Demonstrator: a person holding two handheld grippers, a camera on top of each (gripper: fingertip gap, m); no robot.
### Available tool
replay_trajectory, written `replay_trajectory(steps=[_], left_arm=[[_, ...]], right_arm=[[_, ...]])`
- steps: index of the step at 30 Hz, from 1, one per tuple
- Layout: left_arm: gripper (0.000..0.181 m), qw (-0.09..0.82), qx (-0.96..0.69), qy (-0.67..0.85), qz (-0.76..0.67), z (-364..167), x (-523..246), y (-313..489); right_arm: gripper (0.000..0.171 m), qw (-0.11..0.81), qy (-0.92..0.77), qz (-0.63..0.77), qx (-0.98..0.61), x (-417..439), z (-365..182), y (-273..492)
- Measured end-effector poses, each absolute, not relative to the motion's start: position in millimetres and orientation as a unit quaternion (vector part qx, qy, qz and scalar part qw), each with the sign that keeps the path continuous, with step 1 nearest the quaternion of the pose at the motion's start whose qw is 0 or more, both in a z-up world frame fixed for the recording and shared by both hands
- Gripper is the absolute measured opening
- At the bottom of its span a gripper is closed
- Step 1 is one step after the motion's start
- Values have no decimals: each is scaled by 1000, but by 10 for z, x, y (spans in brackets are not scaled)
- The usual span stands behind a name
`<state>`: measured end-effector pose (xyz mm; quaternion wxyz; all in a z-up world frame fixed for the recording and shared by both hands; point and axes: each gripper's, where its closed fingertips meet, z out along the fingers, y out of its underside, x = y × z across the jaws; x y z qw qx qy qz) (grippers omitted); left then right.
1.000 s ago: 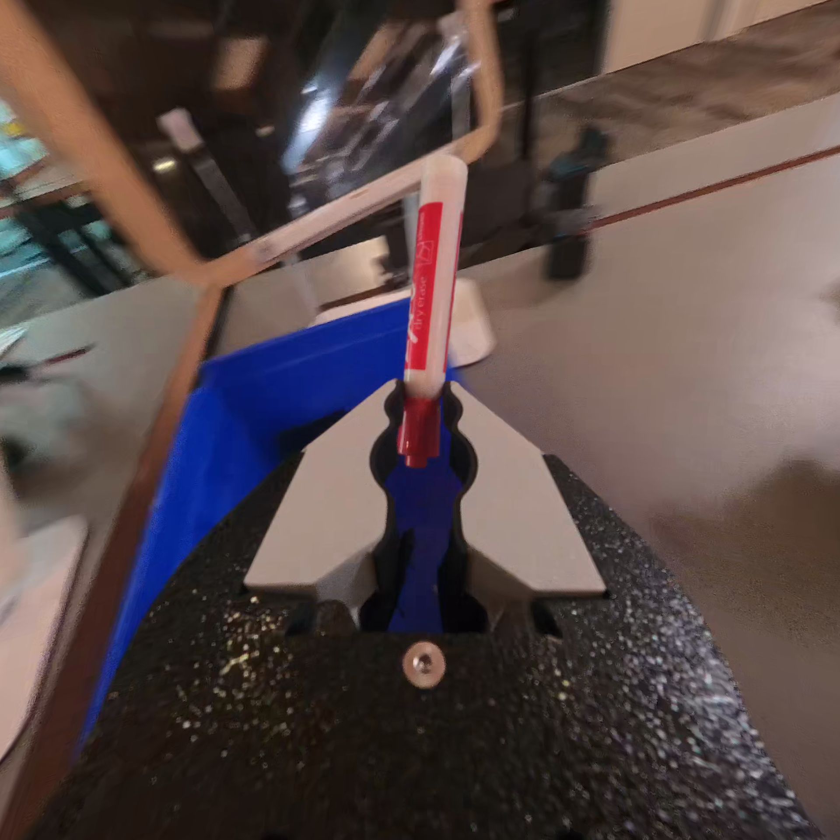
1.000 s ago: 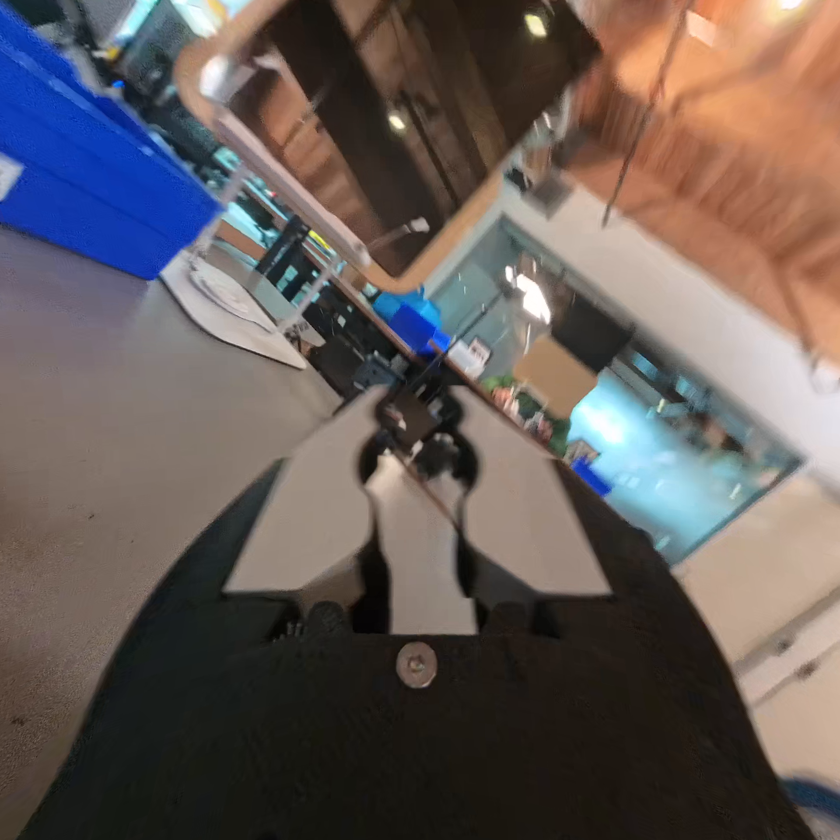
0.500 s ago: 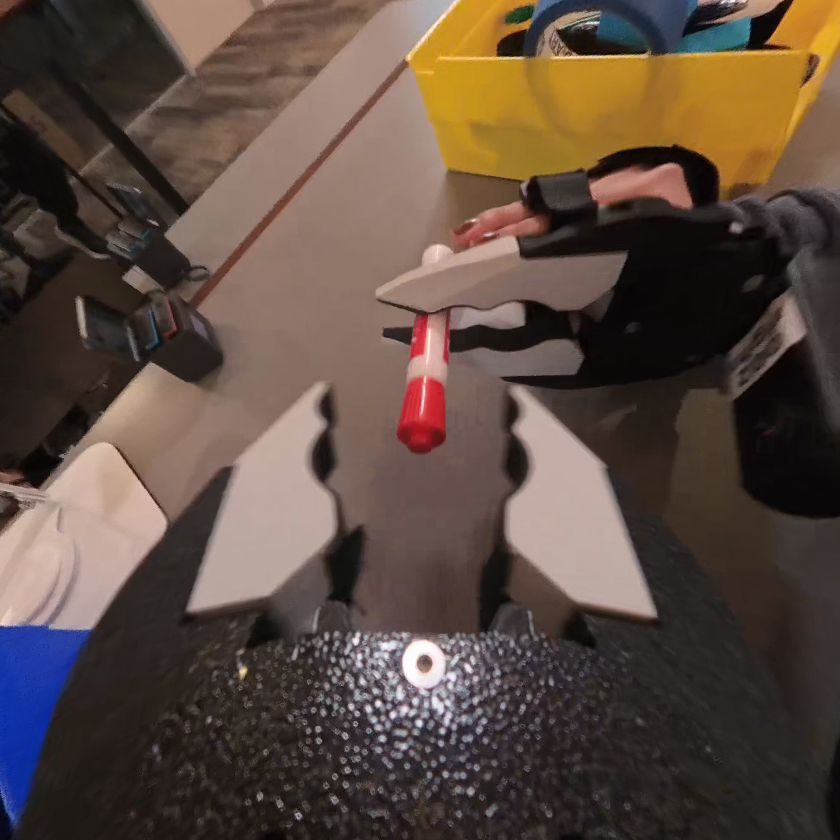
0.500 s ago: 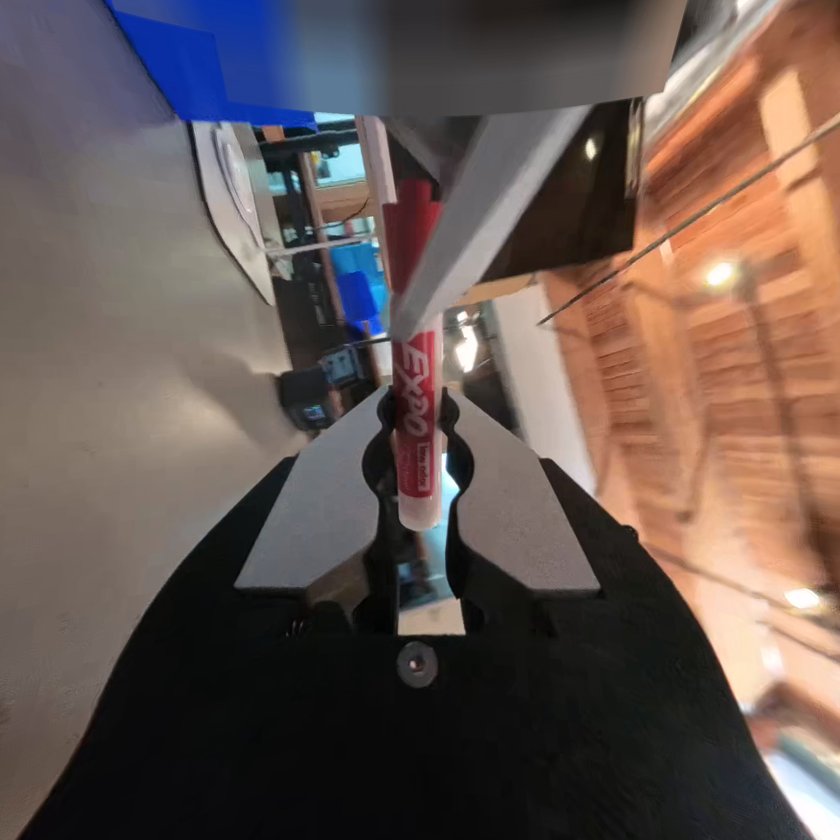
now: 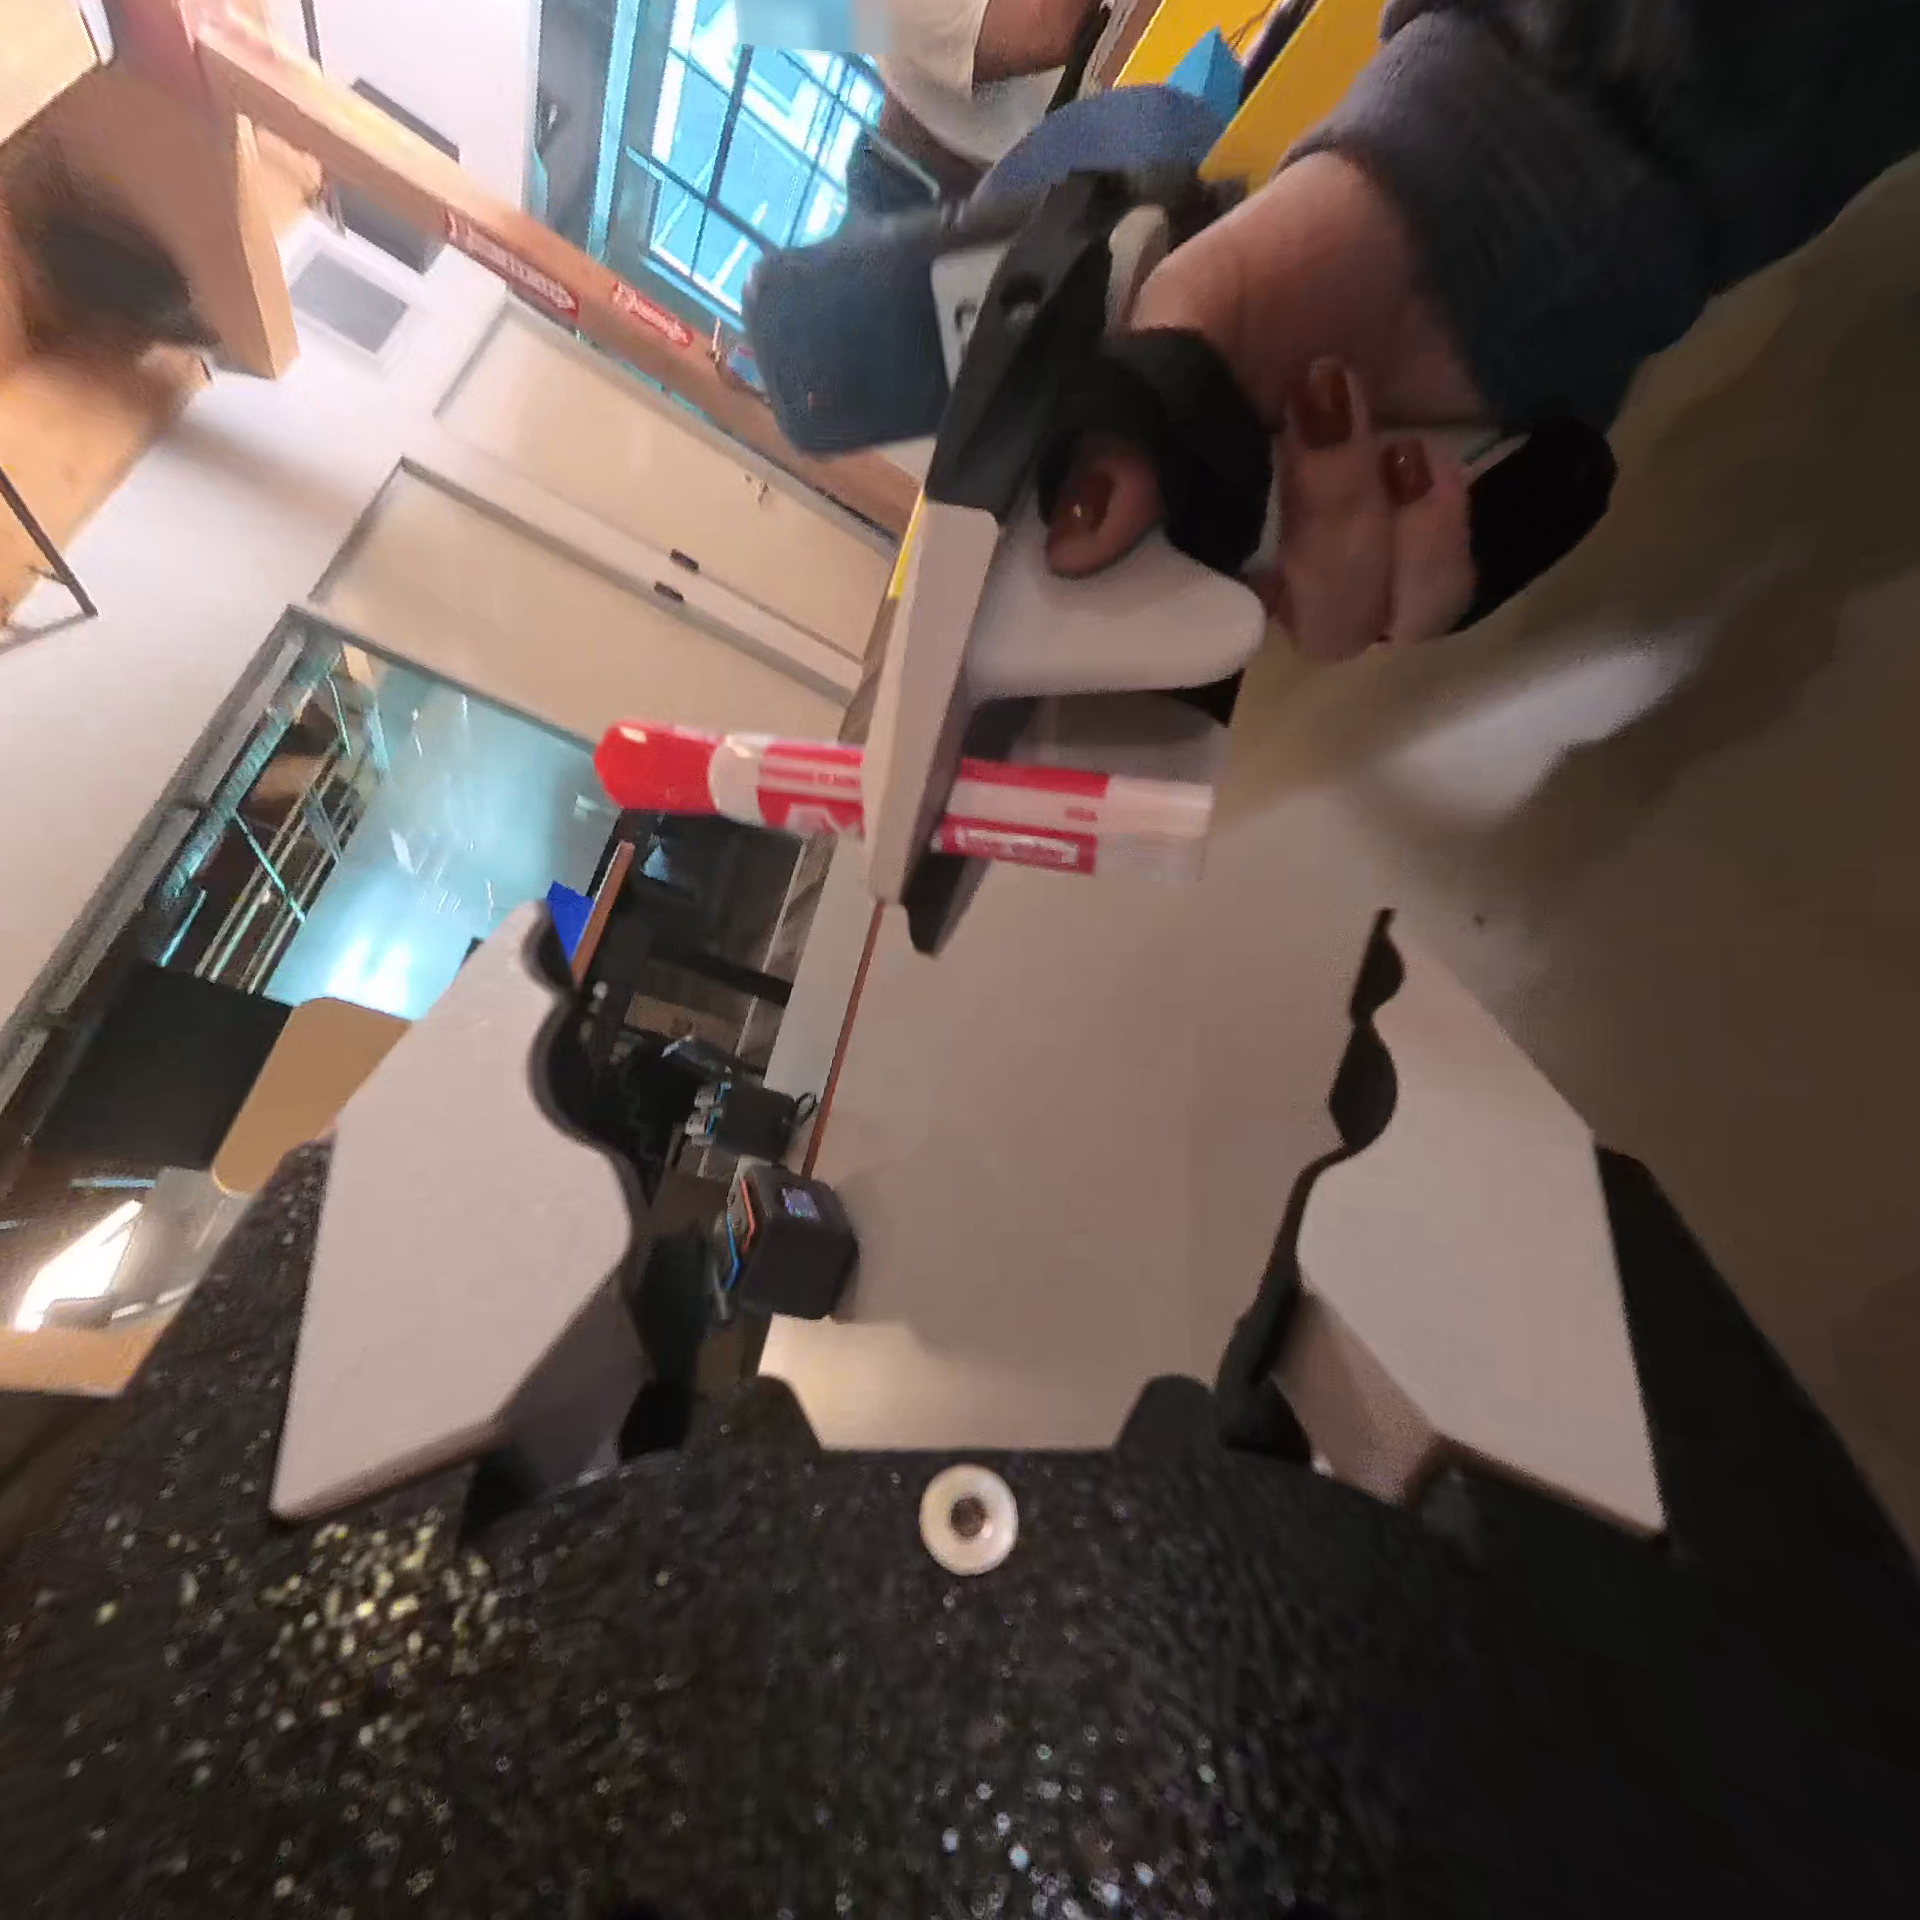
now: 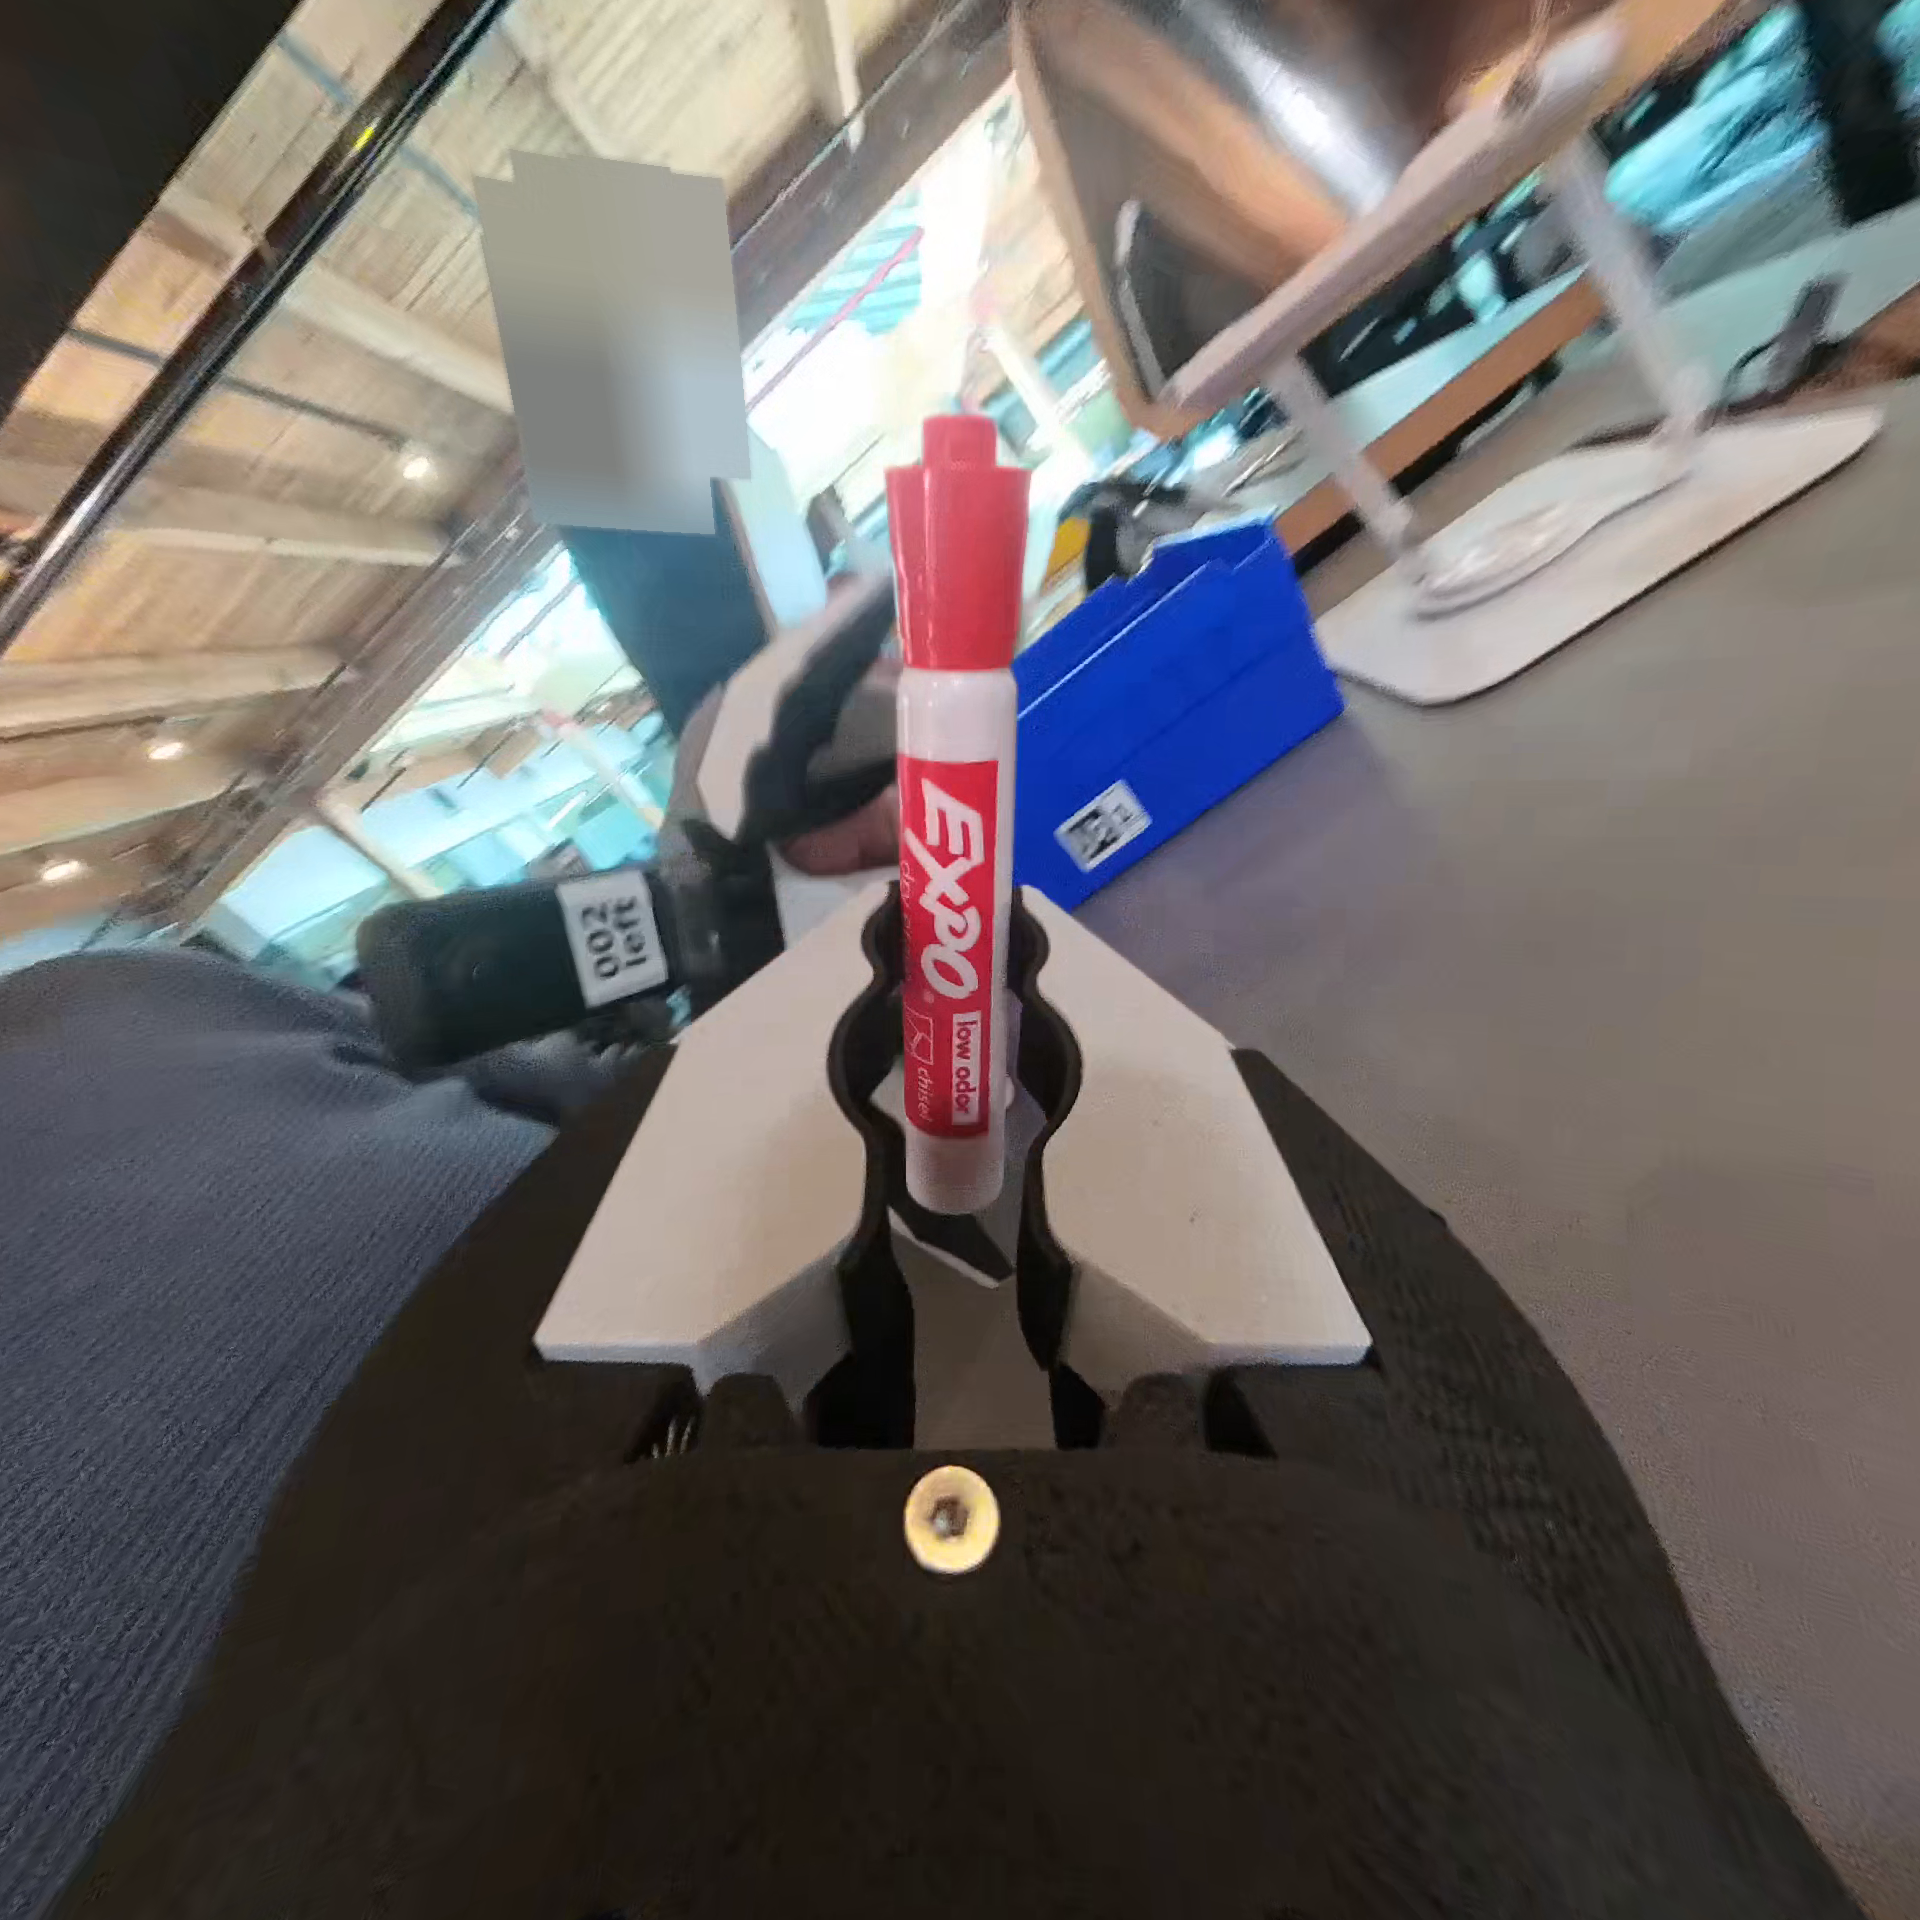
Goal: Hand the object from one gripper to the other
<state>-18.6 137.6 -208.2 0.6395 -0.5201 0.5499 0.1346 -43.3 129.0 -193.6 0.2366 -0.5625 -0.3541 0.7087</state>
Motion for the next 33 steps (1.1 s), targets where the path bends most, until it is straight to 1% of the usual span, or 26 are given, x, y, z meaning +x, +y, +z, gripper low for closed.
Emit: replay_trajectory(steps=[3,9,12,18,22,23,24,26,27,30,33], left_arm=[[159,631,-524,563,97,-2121,-72,1369],[158,626,-530,566,81,-2173,-25,1416],[147,628,-524,572,69,-2180,-19,1379],[146,622,-524,578,65,-2216,-40,1357],[145,610,-552,560,101,-2293,-142,1489],[145,608,-558,554,110,-2297,-167,1519],[145,609,-563,545,122,-2288,-195,1553],[145,608,-567,539,135,-2278,-220,1582],[146,607,-571,536,135,-2288,-228,1588],[145,613,-589,519,91,-2269,-220,1553],[155,606,-646,462,-30,-2233,-265,1525]], right_arm=[[17,183,-365,728,-551,-442,-1963,1132],[17,141,-403,718,-549,-469,-2066,941],[17,125,-418,714,-547,-469,-2102,864],[17,118,-424,708,-552,-482,-2142,839],[19,167,-415,676,-586,-543,-2224,1003],[25,182,-414,664,-596,-553,-2249,1056],[28,195,-417,651,-603,-554,-2275,1092],[28,205,-428,636,-609,-551,-2305,1099],[20,209,-434,632,-607,-552,-2305,1089],[18,244,-447,602,-615,-560,-2324,1146],[18,351,-455,533,-621,-520,-2298,1399]])
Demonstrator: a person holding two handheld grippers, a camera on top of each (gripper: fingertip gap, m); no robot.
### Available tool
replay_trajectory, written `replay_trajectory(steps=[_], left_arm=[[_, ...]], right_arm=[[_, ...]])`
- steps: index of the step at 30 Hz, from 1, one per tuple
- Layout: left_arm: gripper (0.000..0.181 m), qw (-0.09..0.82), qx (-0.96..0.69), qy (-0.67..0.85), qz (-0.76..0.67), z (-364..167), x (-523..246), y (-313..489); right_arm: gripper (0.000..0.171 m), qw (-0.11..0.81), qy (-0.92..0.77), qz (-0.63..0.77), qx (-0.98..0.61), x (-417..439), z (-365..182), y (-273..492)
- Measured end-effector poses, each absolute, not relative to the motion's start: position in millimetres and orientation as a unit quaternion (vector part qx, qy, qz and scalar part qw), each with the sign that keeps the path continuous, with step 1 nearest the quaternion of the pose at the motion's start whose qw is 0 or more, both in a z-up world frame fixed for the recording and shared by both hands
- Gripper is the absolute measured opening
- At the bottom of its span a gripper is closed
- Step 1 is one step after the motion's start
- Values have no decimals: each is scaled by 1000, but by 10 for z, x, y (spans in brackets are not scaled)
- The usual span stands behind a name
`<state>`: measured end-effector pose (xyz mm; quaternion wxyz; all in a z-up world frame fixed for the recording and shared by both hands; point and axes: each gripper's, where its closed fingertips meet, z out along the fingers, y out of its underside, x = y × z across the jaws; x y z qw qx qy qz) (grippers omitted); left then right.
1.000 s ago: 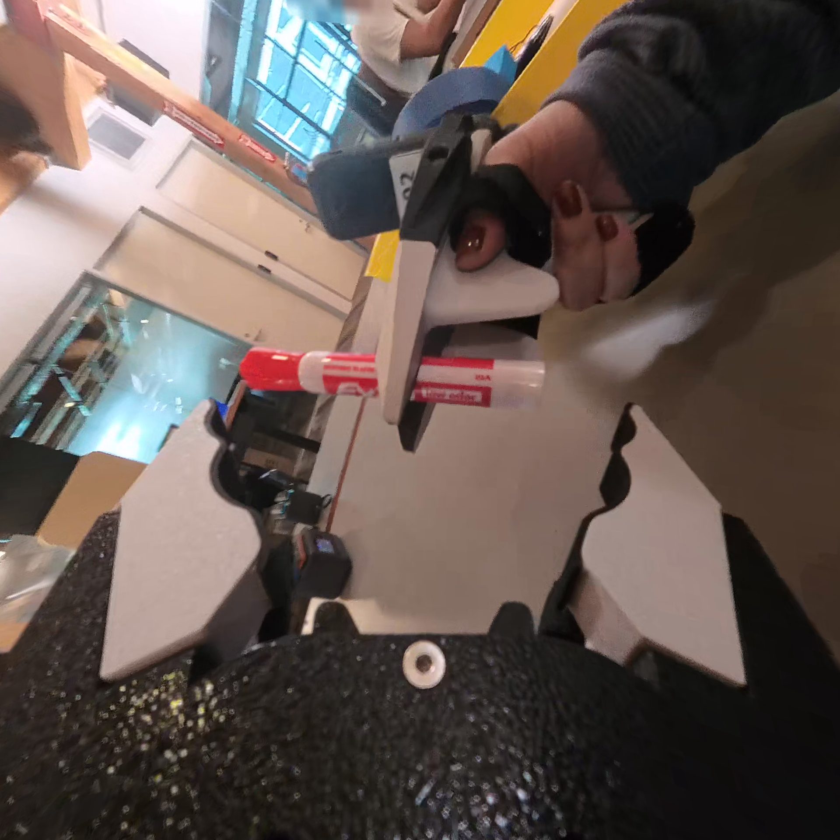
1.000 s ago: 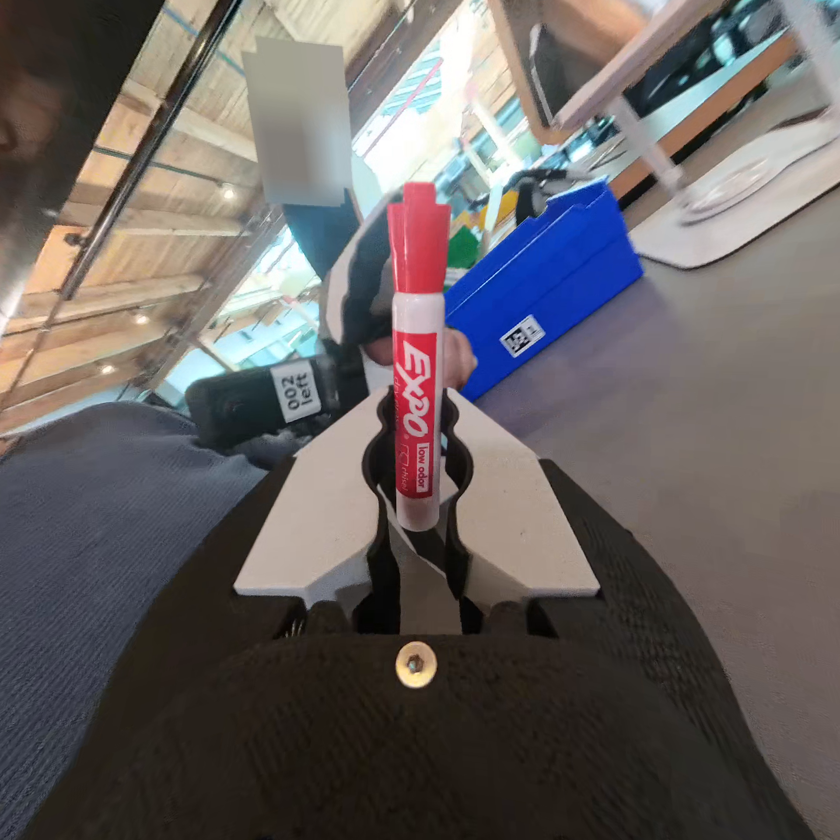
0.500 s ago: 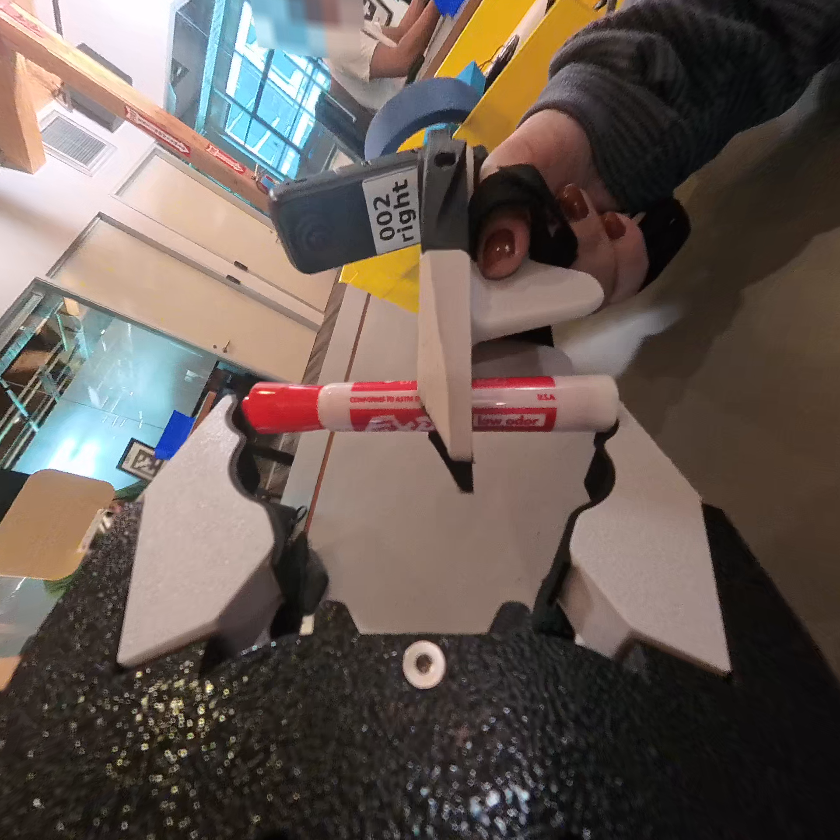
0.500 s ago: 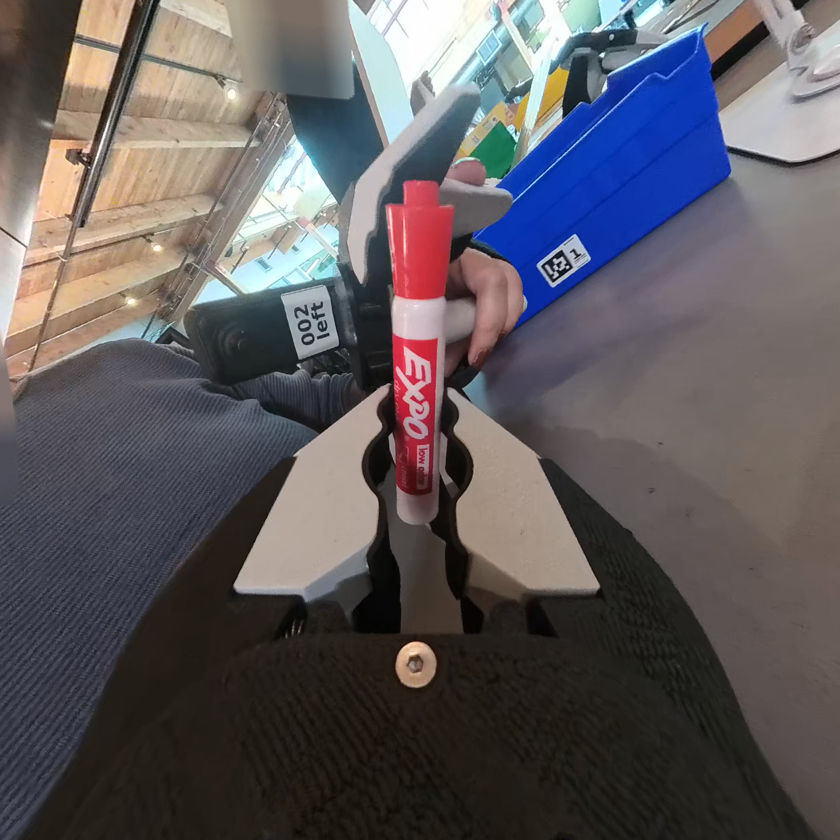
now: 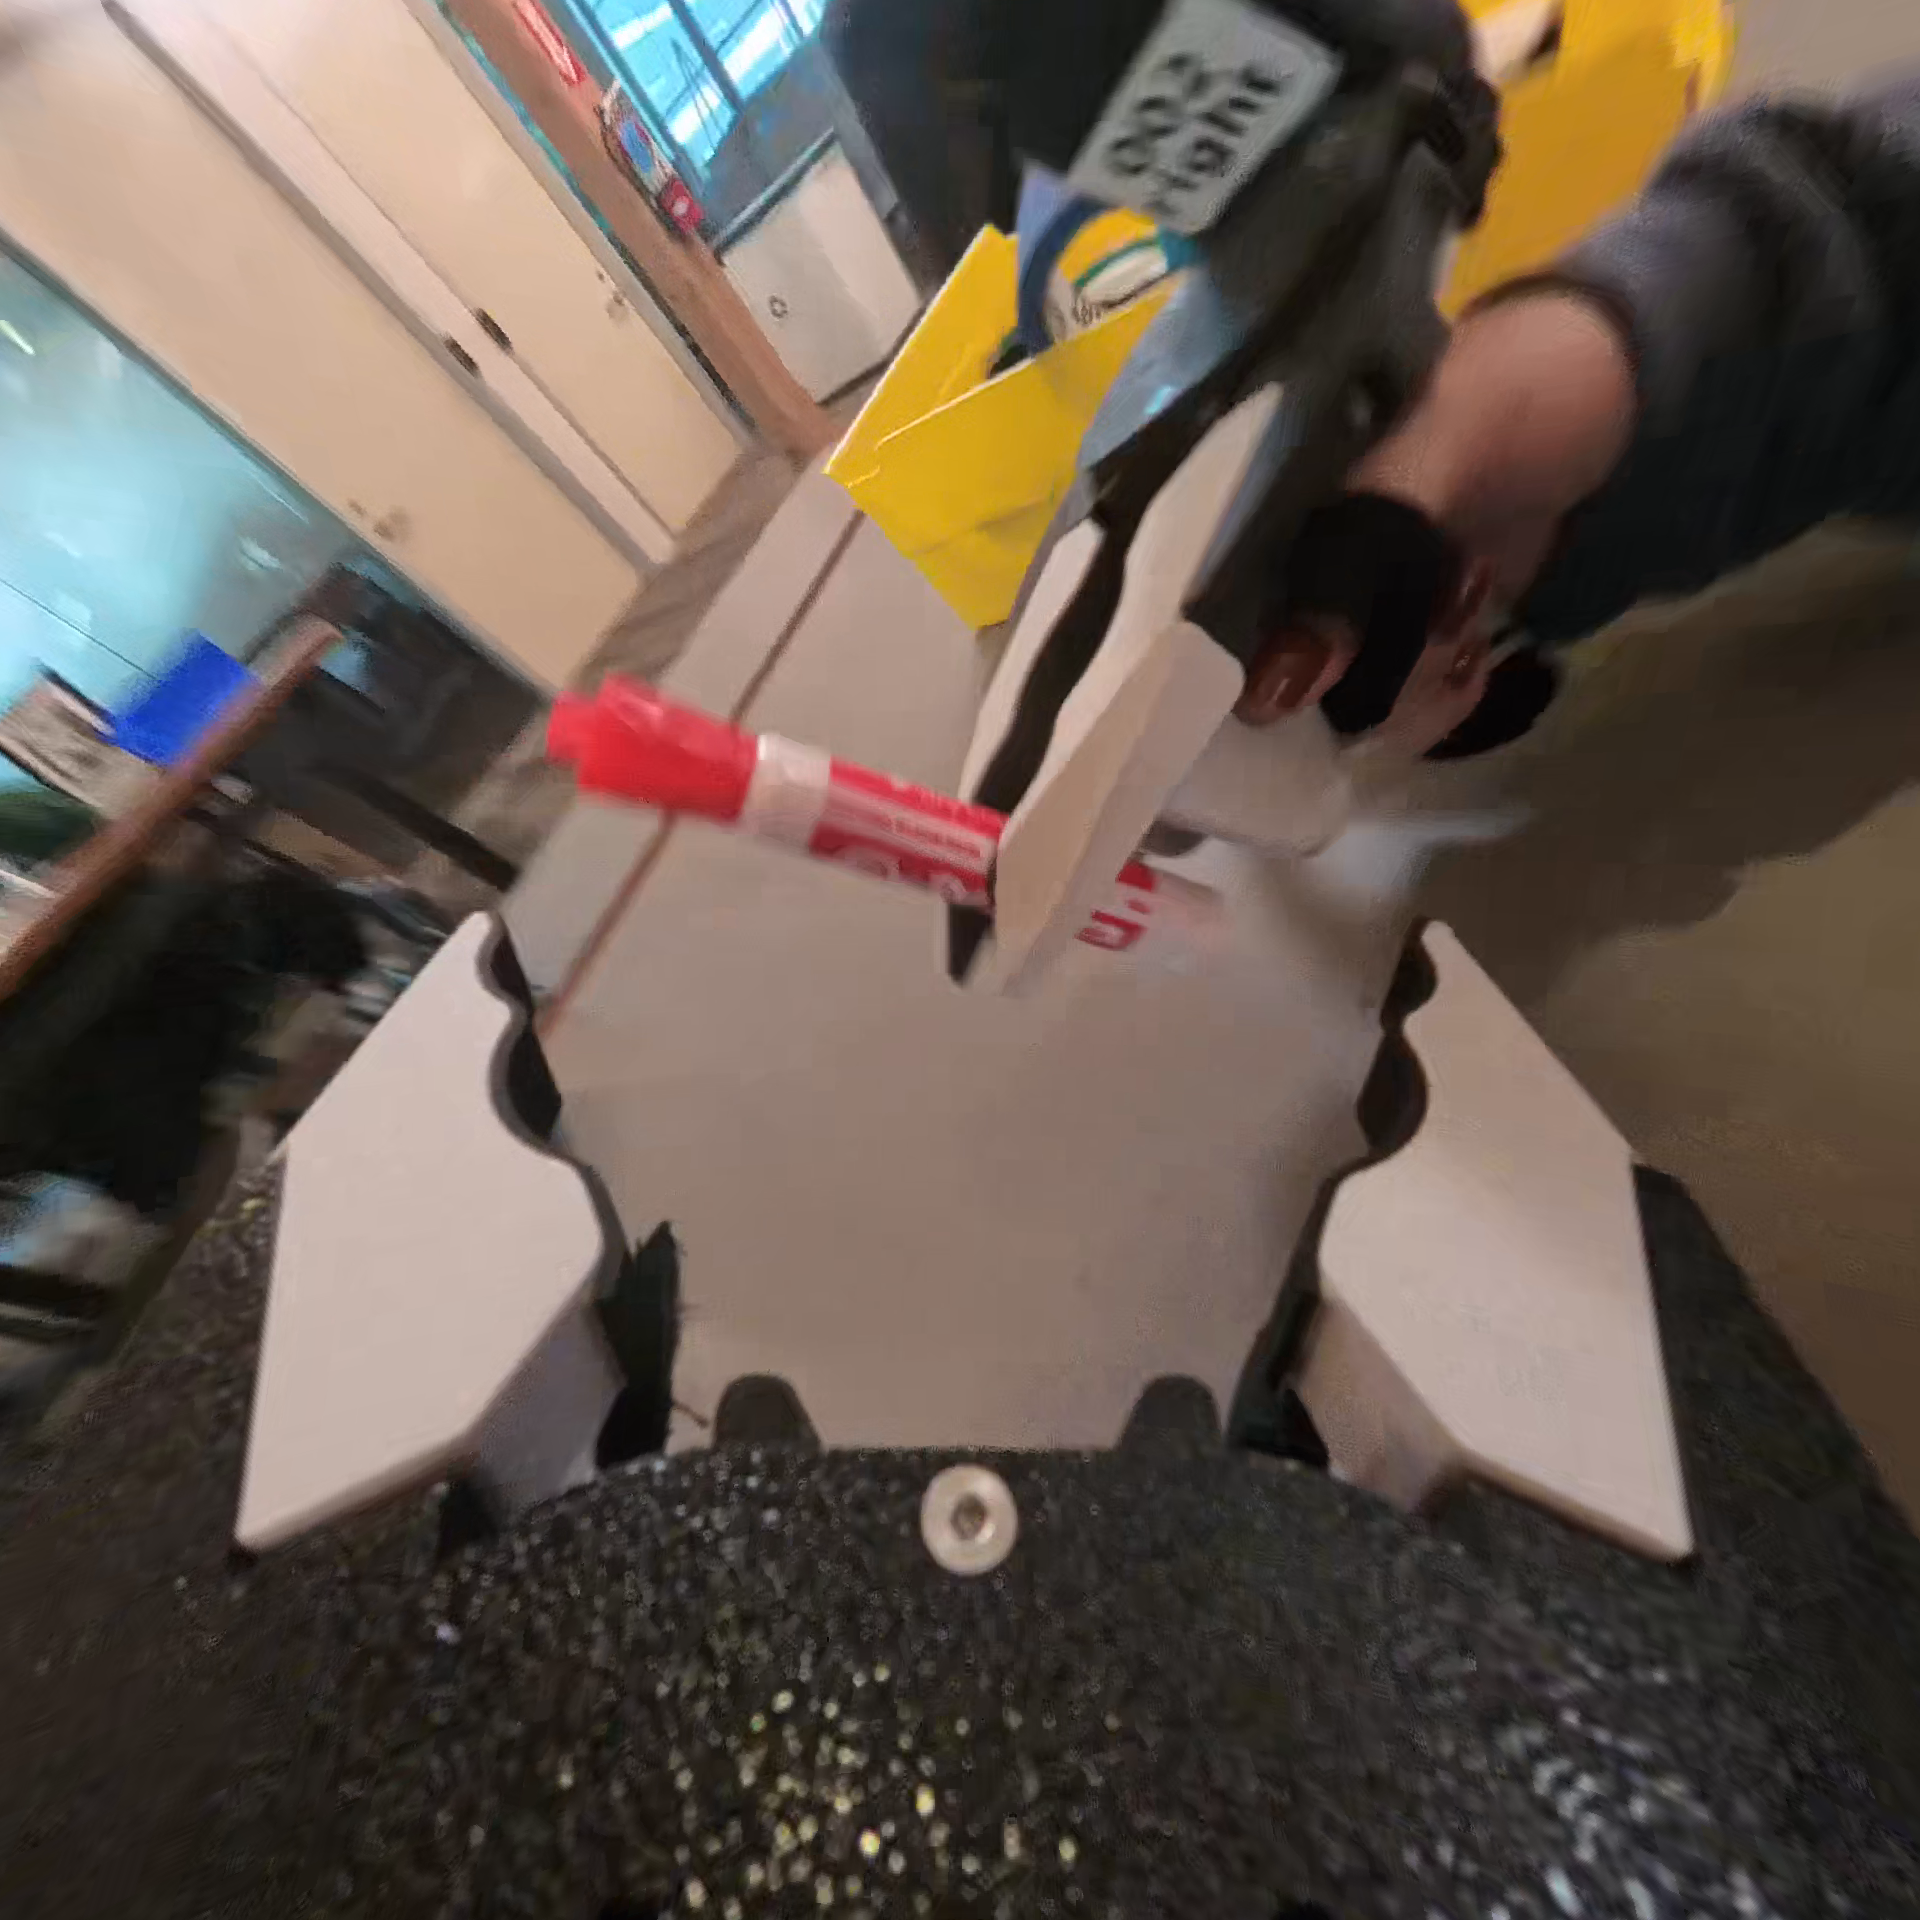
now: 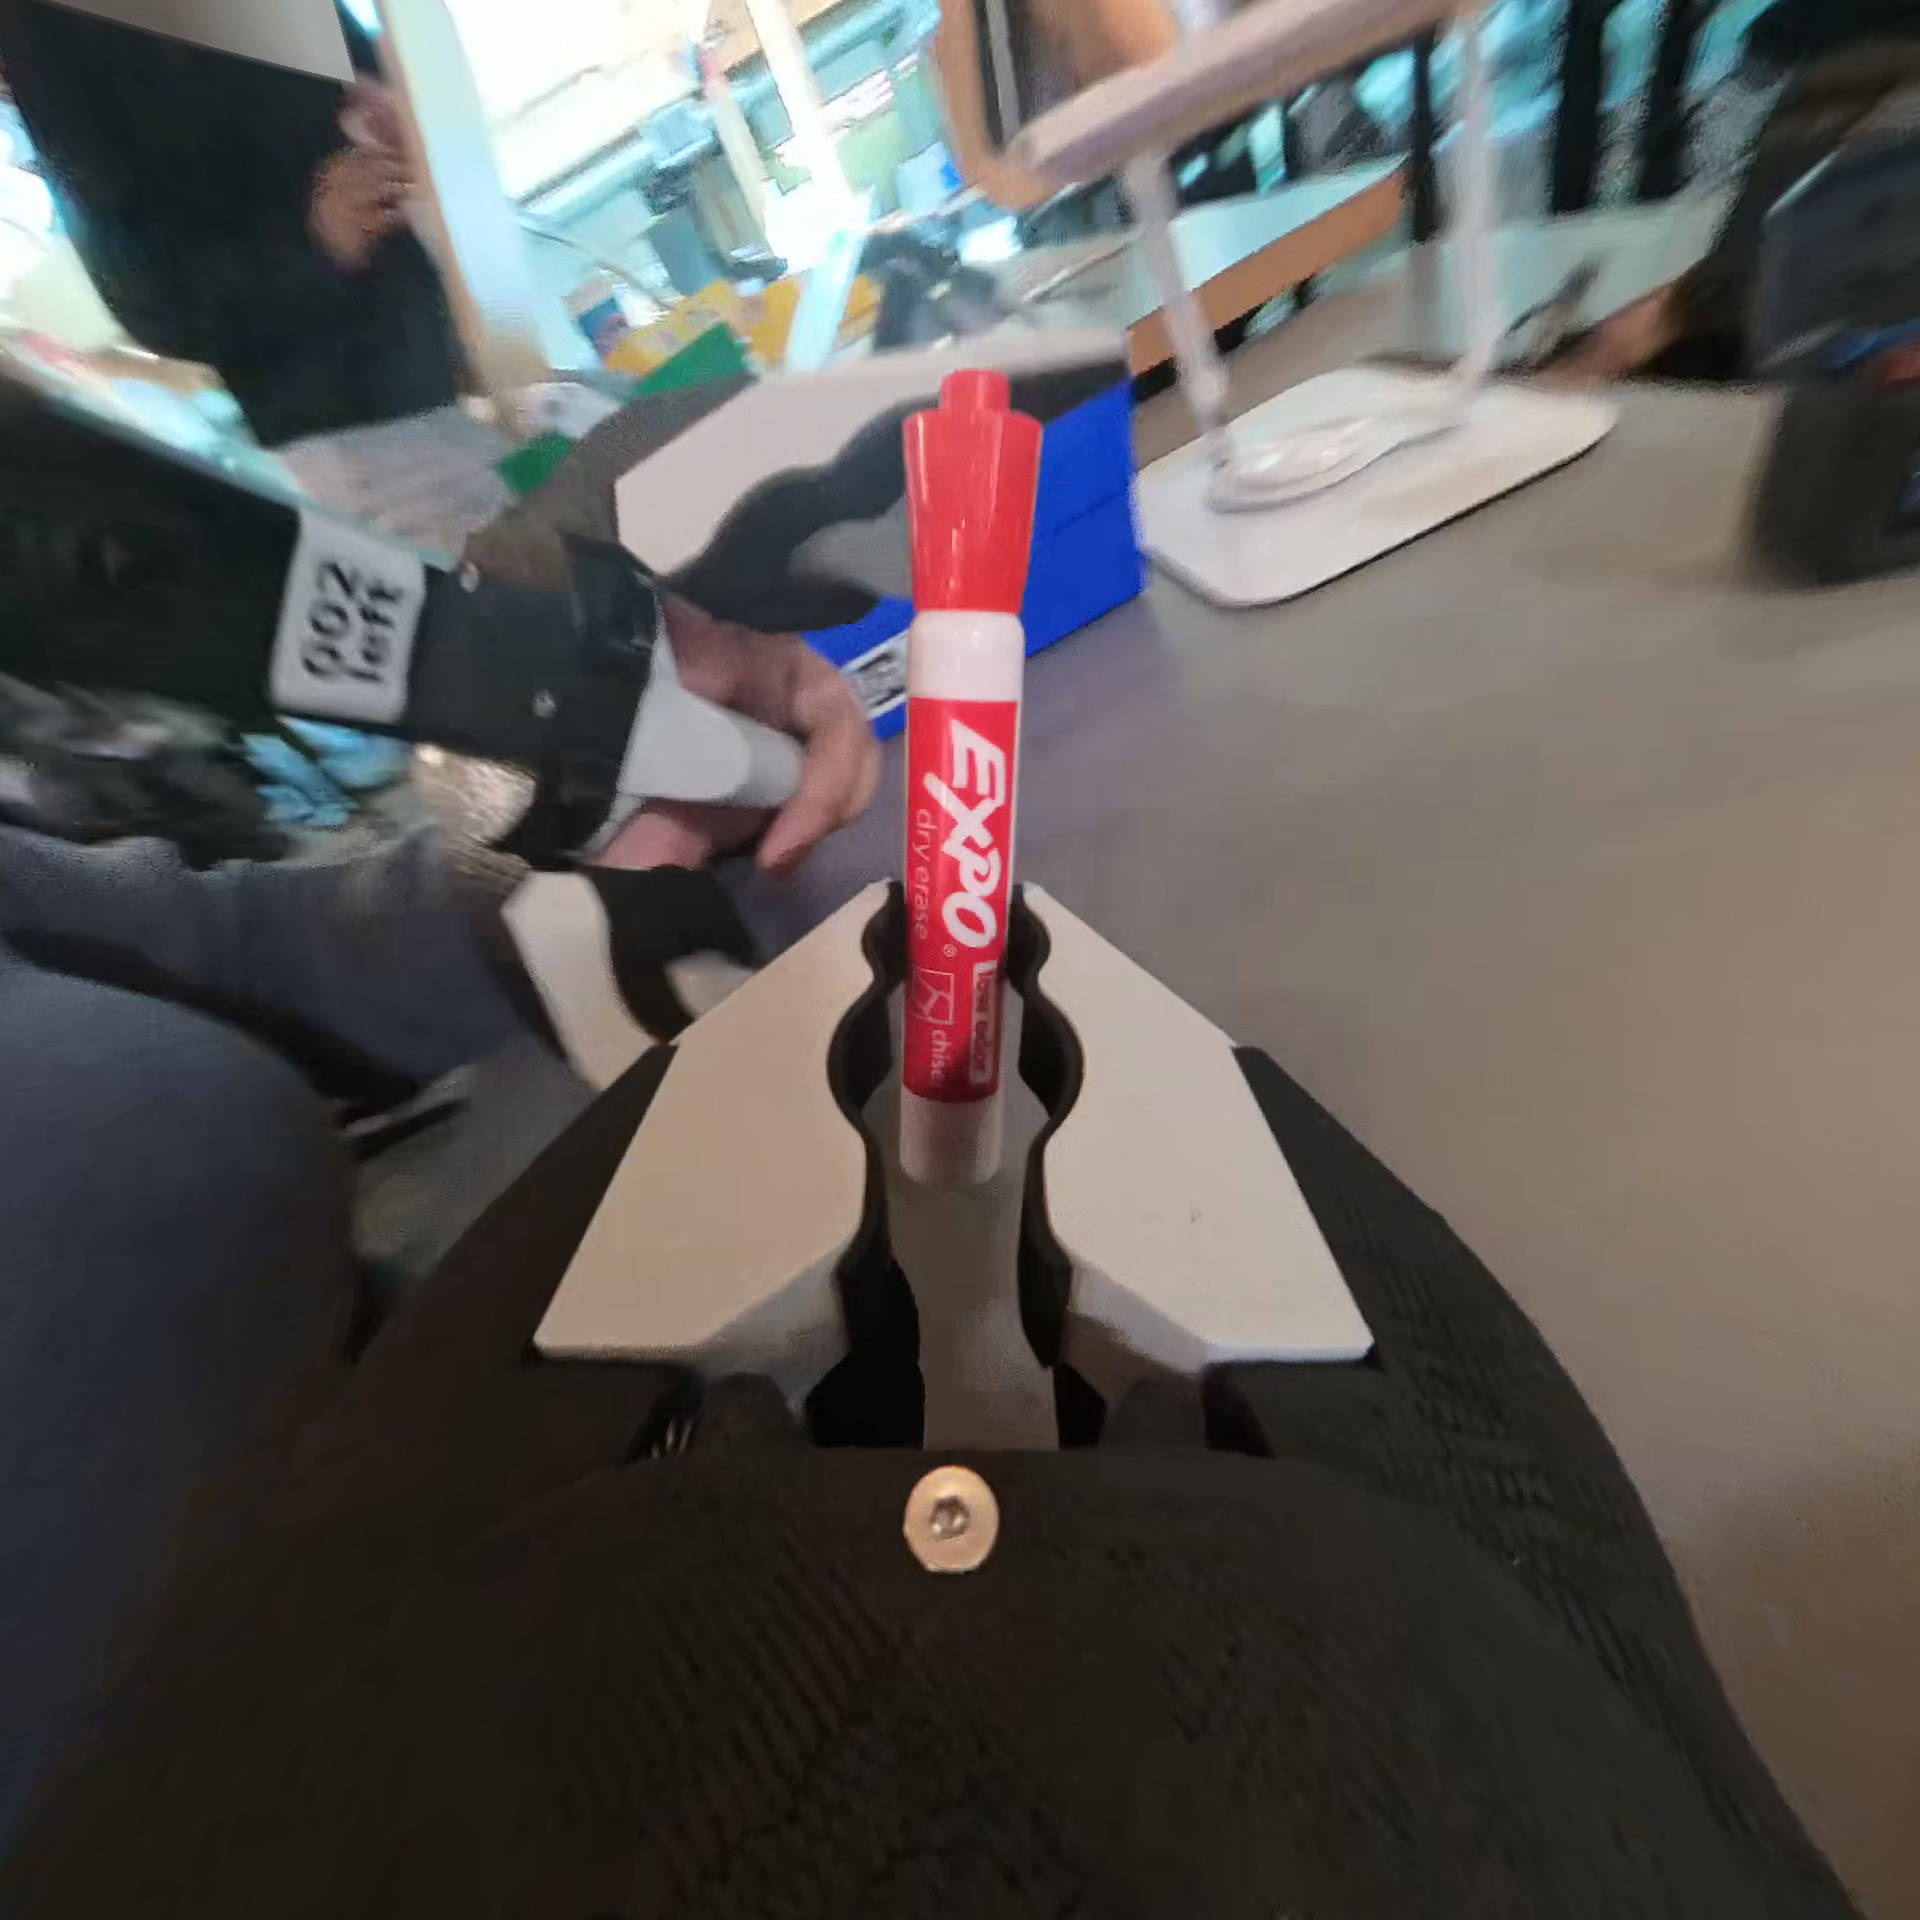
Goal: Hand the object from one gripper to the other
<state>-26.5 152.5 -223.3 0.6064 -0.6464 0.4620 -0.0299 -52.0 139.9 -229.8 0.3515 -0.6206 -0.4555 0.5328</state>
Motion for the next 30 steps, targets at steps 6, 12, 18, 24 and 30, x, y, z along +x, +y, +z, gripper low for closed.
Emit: replay_trajectory(steps=[6,12,18,24,30], left_arm=[[110,568,-677,309,-352,-1969,-283,1403],[54,536,-680,245,-436,-1971,-294,1429],[15,512,-702,267,-416,-2118,-275,1427],[15,642,-658,287,-270,-1913,-515,1547],[15,764,-538,340,-109,-1669,-578,1422]], right_arm=[[17,703,-542,66,-455,-245,-2009,1948],[17,750,-580,-231,-217,-313,-1939,1765],[18,741,-590,-250,-201,-315,-1988,1772],[59,750,-553,58,-358,-285,-1875,1685],[59,485,-320,604,-545,-279,-1696,1702]])
